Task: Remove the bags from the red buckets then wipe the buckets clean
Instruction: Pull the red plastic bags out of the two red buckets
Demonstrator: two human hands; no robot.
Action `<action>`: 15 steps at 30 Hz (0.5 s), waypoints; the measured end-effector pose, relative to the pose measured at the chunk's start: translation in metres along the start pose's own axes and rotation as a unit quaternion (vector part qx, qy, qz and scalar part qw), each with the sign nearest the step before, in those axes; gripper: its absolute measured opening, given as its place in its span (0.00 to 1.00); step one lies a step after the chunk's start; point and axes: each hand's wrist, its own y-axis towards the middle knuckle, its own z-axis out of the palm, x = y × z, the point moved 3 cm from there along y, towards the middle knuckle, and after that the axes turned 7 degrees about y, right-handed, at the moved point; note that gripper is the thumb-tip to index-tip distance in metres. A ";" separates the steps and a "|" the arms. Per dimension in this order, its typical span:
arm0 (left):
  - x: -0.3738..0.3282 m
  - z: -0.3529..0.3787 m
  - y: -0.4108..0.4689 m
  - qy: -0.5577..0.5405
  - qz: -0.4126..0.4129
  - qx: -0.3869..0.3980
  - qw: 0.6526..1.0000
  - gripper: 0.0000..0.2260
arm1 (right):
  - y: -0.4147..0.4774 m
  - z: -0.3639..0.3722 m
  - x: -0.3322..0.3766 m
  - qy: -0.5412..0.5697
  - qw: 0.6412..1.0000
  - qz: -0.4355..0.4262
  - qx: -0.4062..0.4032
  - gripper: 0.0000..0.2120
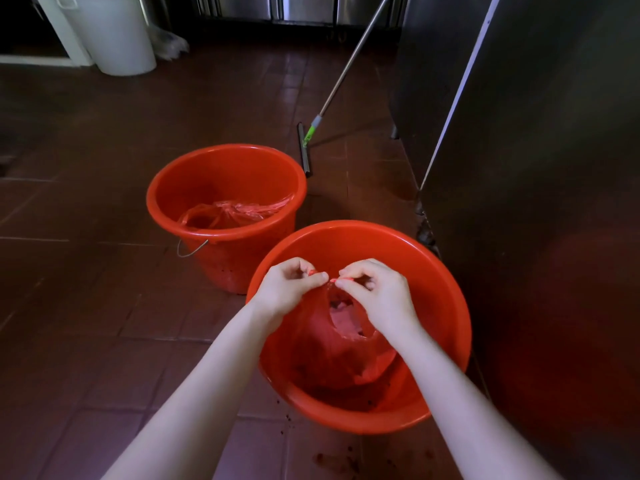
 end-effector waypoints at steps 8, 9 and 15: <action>0.011 -0.017 0.011 0.108 -0.020 -0.164 0.980 0.11 | -0.002 -0.016 0.011 0.028 0.979 0.057 0.195 0.03; 0.011 -0.015 0.011 0.118 -0.007 -0.172 0.978 0.10 | -0.003 -0.020 0.010 0.031 0.975 0.073 0.208 0.03; 0.003 0.004 0.014 -0.058 -0.017 -0.050 0.997 0.08 | 0.006 -0.015 0.017 0.168 0.973 0.091 0.129 0.03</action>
